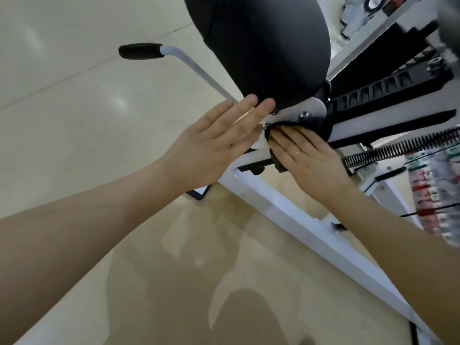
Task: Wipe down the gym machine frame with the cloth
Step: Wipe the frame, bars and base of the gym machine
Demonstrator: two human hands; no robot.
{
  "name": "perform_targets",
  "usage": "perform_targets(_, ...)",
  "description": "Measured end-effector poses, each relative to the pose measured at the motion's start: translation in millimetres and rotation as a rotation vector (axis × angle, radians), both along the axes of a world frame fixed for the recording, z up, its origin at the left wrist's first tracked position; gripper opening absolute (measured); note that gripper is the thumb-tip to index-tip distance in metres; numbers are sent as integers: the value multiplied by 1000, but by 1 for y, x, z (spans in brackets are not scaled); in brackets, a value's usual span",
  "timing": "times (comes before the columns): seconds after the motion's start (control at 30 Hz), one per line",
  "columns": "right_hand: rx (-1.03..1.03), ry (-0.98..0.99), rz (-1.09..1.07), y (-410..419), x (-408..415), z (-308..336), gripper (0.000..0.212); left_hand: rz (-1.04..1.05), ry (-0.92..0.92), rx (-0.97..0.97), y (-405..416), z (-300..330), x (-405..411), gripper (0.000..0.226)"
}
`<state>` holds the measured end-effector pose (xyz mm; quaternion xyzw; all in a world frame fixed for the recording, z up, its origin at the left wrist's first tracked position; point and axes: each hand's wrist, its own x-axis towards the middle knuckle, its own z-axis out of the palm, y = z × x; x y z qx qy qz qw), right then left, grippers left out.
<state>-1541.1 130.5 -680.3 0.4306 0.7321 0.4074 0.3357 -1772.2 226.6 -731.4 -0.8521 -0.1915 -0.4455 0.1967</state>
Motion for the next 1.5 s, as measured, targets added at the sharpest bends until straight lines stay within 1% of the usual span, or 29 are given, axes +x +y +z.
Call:
perform_targets(0.03, -148, -155, -3, -9, 1, -11, 50, -24, -21, -14, -1, -2, 1, 41)
perform_targets(0.1, -436, -399, -121, -26, 7, -24, 52, -64, -52, -48, -1, -14, 1, 46)
perform_targets(0.13, -444, -421, -164, -26, 8, -26, 52, -75, -58, -92, -2, -22, 0, 49)
perform_targets(0.17, -401, -390, -191, -19, 6, -27, 50, -86, -51, -161, -4, -32, 0, 52)
perform_targets(0.2, -315, -292, -153, -10, 1, -26, 47, -88, -29, -240, -7, -45, 1, 57)
perform_targets(0.27, -171, -36, 18, 11, -9, -34, 36, -70, 58, -424, -15, -73, 6, 61)
perform_targets(0.3, -113, 67, 64, 16, -13, -42, 35, -73, 135, -571, -21, -87, 10, 66)
perform_targets(0.33, -55, 121, 92, 17, -14, -51, 37, -92, 240, -779, -25, -100, 13, 73)
perform_targets(0.4, -18, 183, 42, 12, -13, -69, 42, -126, 437, -1204, -30, -119, 20, 79)
perform_targets(0.43, -44, 198, -20, 6, -9, -77, 45, -137, 487, -1325, -29, -125, 26, 79)
perform_targets(0.5, -117, 249, -139, -4, 2, -93, 53, -149, 444, -1473, -25, -133, 44, 80)
perform_targets(0.53, -137, 307, -176, -5, 6, -99, 52, -141, 400, -1527, -21, -136, 53, 81)
perform_targets(0.63, -180, 447, -131, 9, 4, -126, 38, -114, 261, -1663, -14, -145, 73, 84)
perform_targets(0.73, -292, 556, -121, 33, -9, -161, 18, -207, 100, -1689, -12, -160, 74, 78)
perform_targets(0.77, -304, 575, -114, 37, -12, -168, 12, -231, 67, -1675, -10, -164, 71, 75)
perform_targets(0.8, -288, 581, -133, 36, -13, -169, 11, -243, 45, -1670, -7, -168, 67, 74)
perform_targets(0.9, -197, 623, -153, 18, -8, -159, 30, -216, 0, -1727, 5, -171, 55, 72)
perform_targets(0.97, -199, 635, -172, 13, -8, -155, 38, -170, 8, -1720, 9, -171, 51, 70)
perform_targets(1.03, -257, 625, -259, 23, -14, -166, 37, -181, -7, -1734, 13, -172, 49, 68)
perform_targets(1.1, -378, 625, -369, 46, -32, -180, 41, -208, -52, -1798, 18, -171, 47, 66)
perform_targets(1.13, -424, 598, -359, 58, -40, -191, 45, -202, -60, -1807, 21, -171, 45, 65)
perform_targets(1.2, -435, 500, -222, 72, -42, -220, 47, -137, -16, -1769, 23, -177, 38, 65)
perform_targets(1.23, -480, 494, -314, 72, -44, -227, 50, -89, 34, -1746, 24, -182, 33, 65)
perform_targets(1.3, -447, 640, -429, 69, -51, -225, 50, 21, 189, -1670, 22, -192, 21, 63)
perform_targets(1.33, -410, 731, -463, 63, -53, -225, 43, 66, 269, -1626, 21, -196, 16, 60)
perform_targets(1.37, -403, 767, -539, 57, -55, -227, 34, 101, 331, -1599, 20, -200, 12, 59)
perform_targets(1.4, -439, 812, -623, 53, -57, -229, 26, 118, 366, -1593, 19, -202, 8, 59)
perform_targets(1.43, -465, 871, -649, 51, -59, -235, 18, 114, 380, -1603, 19, -204, 7, 60)
perform_targets(1.5, -443, 1111, -756, 55, -72, -242, 14, 83, 354, -1679, 19, -205, 5, 60)
